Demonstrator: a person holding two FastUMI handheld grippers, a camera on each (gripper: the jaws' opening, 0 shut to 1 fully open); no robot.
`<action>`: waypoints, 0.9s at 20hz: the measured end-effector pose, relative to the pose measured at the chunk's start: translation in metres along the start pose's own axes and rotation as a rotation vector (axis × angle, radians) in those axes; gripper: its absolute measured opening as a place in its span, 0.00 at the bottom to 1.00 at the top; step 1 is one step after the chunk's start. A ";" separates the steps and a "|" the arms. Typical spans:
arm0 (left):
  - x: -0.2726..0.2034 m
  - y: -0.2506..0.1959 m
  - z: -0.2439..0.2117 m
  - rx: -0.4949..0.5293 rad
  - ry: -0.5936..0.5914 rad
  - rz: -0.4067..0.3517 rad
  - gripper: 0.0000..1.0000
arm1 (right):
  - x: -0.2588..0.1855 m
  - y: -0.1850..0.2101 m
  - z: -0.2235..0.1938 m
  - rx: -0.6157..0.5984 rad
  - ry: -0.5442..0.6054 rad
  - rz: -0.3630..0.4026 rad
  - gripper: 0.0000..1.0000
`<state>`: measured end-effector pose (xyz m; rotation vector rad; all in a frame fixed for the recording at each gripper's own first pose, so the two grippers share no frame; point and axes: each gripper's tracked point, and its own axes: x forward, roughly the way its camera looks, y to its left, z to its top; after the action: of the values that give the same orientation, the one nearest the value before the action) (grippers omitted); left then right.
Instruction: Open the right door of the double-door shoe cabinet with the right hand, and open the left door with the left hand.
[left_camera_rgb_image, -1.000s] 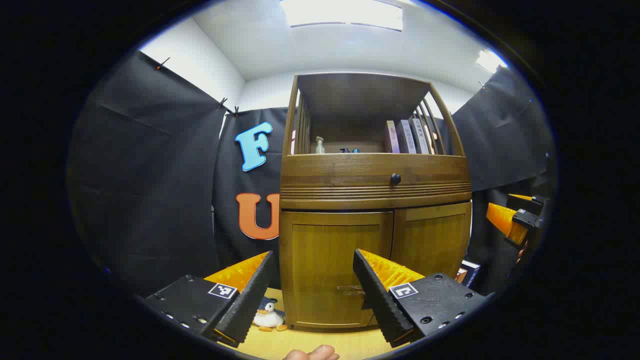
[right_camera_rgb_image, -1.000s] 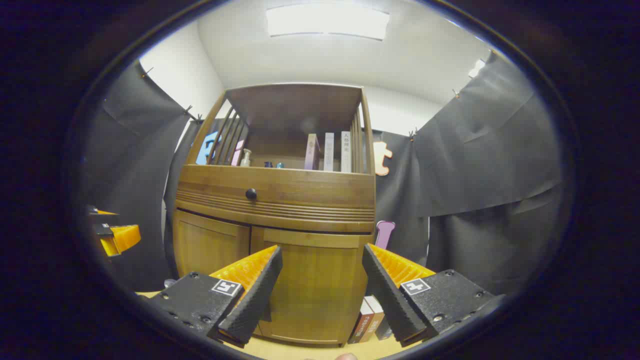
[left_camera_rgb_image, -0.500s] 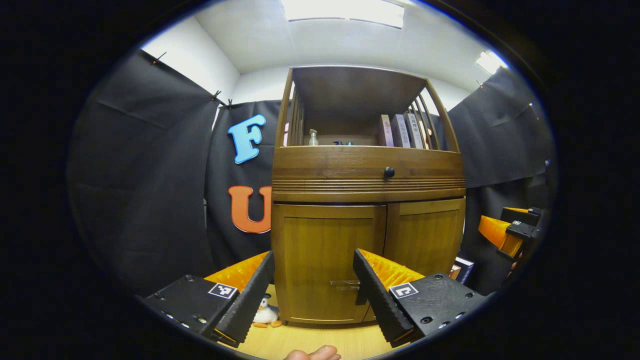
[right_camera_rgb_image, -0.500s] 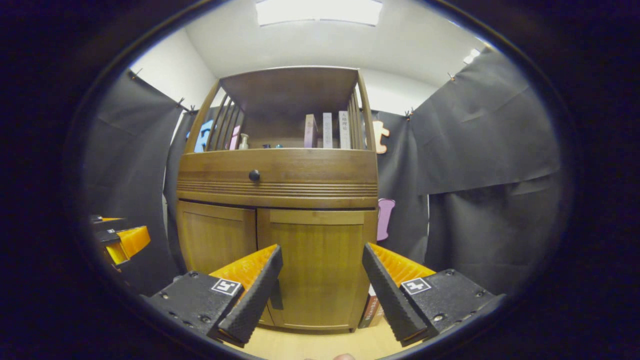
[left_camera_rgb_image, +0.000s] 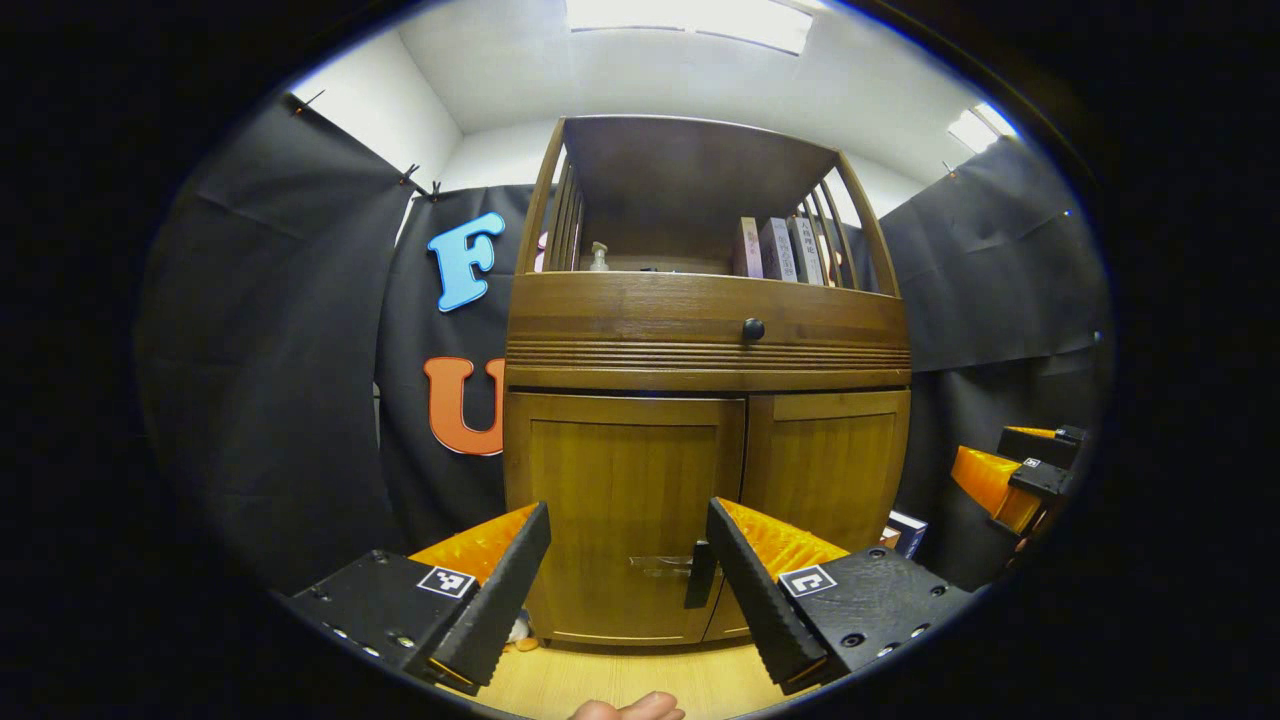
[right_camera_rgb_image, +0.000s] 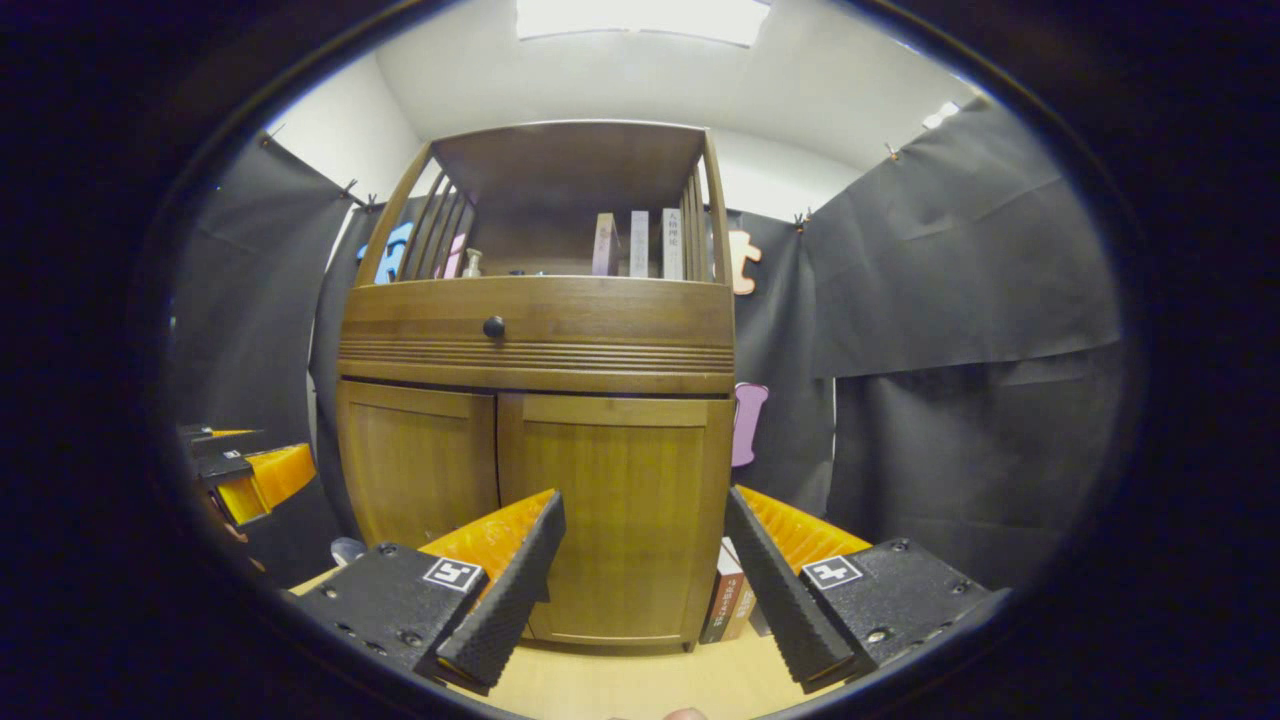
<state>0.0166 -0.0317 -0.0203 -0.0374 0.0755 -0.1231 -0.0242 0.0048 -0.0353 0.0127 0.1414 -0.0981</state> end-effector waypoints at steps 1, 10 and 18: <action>0.000 0.000 -0.003 -0.001 0.008 0.001 0.94 | 0.001 0.002 -0.001 0.000 0.003 0.003 1.00; 0.009 0.006 -0.014 0.047 0.012 0.001 0.95 | 0.034 0.048 -0.045 0.012 0.093 0.082 1.00; 0.019 0.032 -0.028 0.036 0.033 0.047 0.94 | 0.082 0.091 -0.110 0.043 0.216 0.154 1.00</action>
<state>0.0370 -0.0035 -0.0512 0.0028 0.1070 -0.0776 0.0504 0.0900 -0.1550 0.0776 0.3538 0.0540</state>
